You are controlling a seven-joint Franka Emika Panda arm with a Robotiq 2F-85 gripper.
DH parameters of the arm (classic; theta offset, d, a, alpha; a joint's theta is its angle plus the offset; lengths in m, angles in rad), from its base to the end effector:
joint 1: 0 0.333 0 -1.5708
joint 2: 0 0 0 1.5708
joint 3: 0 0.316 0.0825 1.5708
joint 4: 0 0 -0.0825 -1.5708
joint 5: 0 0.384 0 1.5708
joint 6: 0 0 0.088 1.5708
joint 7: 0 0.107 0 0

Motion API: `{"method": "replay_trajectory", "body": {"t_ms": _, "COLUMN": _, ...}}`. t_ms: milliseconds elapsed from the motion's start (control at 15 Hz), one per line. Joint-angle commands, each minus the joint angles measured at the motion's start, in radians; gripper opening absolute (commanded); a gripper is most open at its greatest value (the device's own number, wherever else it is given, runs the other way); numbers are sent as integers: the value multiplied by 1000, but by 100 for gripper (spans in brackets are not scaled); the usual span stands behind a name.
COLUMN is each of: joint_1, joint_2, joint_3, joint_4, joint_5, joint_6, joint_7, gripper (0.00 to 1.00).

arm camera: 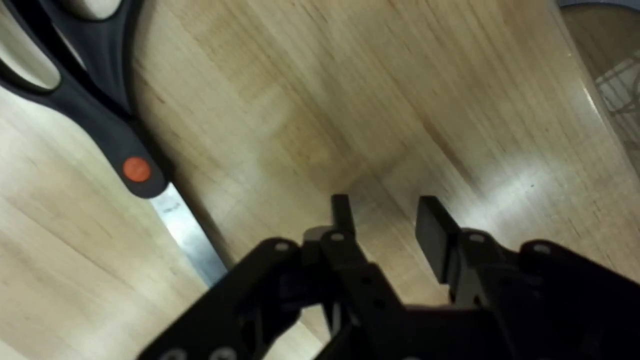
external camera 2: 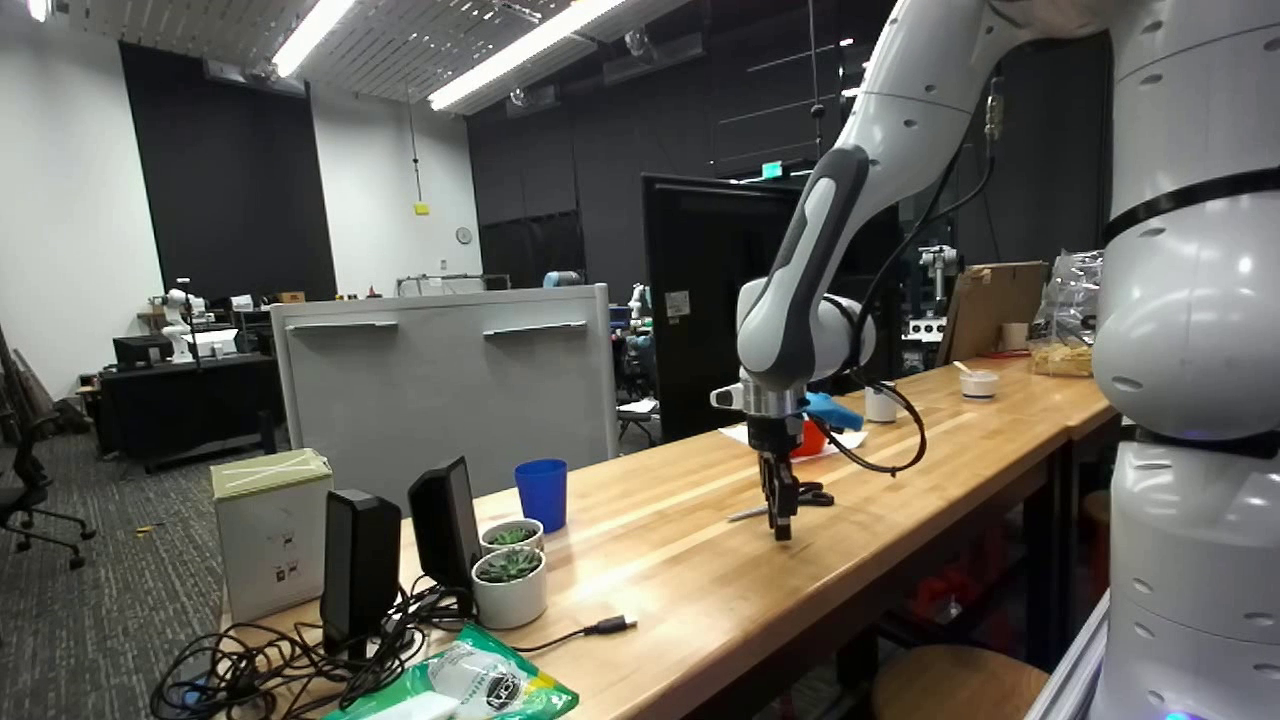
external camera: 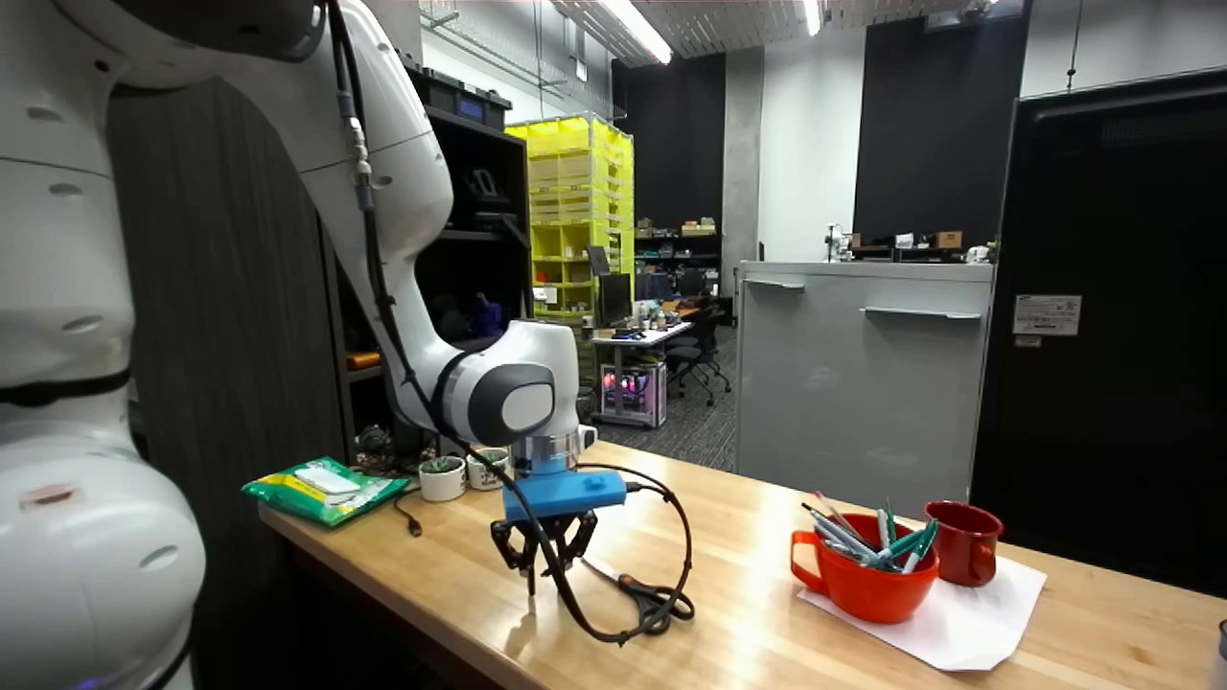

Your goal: Move the black scissors forwards then rotate it clockwise.

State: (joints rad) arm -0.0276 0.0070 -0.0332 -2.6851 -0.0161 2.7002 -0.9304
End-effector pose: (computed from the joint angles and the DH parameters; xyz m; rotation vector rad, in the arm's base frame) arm 0.4140 -0.0247 0.2321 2.8304 1.3397 0.0058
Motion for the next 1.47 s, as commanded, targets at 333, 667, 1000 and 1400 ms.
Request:
{"method": "replay_trajectory", "body": {"t_ms": 333, "joint_1": -3, "joint_2": 18, "joint_3": 2, "joint_4": 8, "joint_5": -94, "joint_6": 2, "joint_7": 47, "gripper": 0}}
{"method": "replay_trajectory", "body": {"t_ms": 667, "joint_1": -2, "joint_2": 34, "joint_3": 3, "joint_4": 24, "joint_5": -141, "joint_6": 4, "joint_7": 78, "gripper": 0}}
{"method": "replay_trajectory", "body": {"t_ms": 1000, "joint_1": -1, "joint_2": 53, "joint_3": 7, "joint_4": 42, "joint_5": -149, "joint_6": 5, "joint_7": 84, "gripper": 0}}
{"method": "replay_trajectory", "body": {"t_ms": 1400, "joint_1": 0, "joint_2": 68, "joint_3": 11, "joint_4": 55, "joint_5": -142, "joint_6": 11, "joint_7": 74, "gripper": 0}}
